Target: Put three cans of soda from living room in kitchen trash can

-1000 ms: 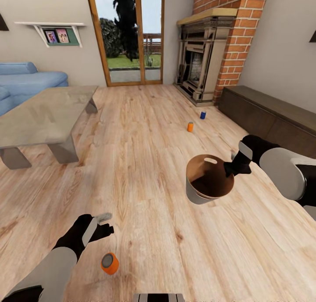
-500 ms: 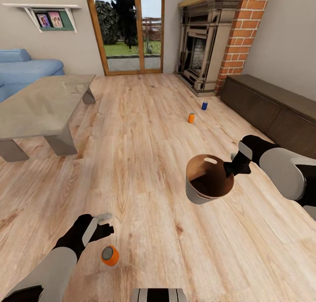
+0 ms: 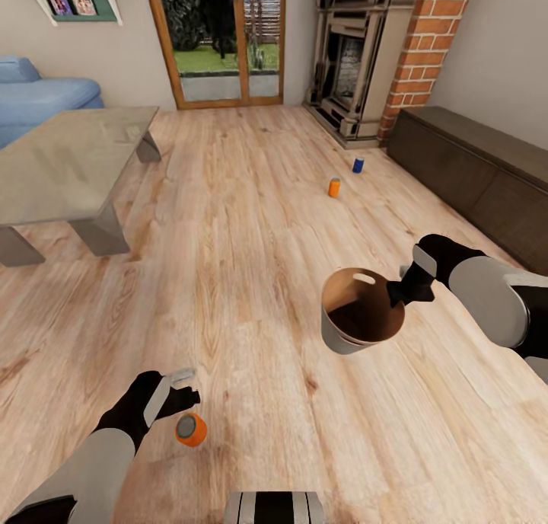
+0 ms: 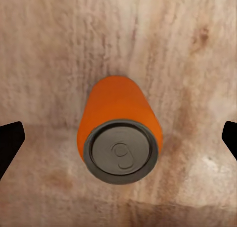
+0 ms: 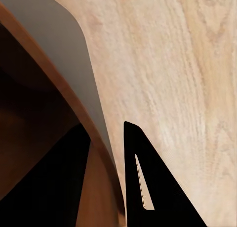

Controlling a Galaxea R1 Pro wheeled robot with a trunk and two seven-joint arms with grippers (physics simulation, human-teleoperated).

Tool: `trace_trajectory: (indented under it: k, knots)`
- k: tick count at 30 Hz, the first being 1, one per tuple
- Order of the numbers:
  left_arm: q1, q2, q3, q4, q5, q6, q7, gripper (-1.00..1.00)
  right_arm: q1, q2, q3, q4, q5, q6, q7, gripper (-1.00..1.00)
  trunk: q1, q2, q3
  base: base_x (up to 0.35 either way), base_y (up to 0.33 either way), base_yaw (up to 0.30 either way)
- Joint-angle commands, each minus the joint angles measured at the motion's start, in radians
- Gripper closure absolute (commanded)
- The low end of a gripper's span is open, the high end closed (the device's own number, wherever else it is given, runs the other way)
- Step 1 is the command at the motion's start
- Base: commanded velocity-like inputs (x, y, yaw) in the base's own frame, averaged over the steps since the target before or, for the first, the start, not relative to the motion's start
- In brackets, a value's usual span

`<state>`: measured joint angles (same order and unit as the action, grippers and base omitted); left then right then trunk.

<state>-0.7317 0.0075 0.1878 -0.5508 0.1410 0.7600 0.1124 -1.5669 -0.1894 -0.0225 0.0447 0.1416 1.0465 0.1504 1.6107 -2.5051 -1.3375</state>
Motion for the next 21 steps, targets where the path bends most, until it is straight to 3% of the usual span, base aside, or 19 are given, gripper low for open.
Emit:
trace_trajectory:
  k: [1, 17, 21]
  knots:
    - [0.0, 0.0, 0.0, 0.004, 0.0, 0.0, 0.002, -1.0, -0.001, 0.0, -0.016, 0.0, -0.015, 0.001, 0.0, 1.0, 0.0, 0.0, -0.005, 0.0, 0.0, 0.0]
    - [0.001, 0.0, -0.001, 0.001, 0.0, -0.001, 0.006, -1.0, -0.002, 0.001, -0.012, 0.0, -0.014, 0.001, 0.0, 1.0, 0.0, 0.0, -0.029, 0.0, 0.0, 0.0]
    - [0.001, 0.0, -0.001, 0.002, 0.0, -0.001, 0.008, -1.0, -0.002, 0.005, -0.011, 0.0, -0.014, 0.001, 0.0, 1.0, 0.002, -0.001, -0.05, 0.0, 0.0, 0.0]
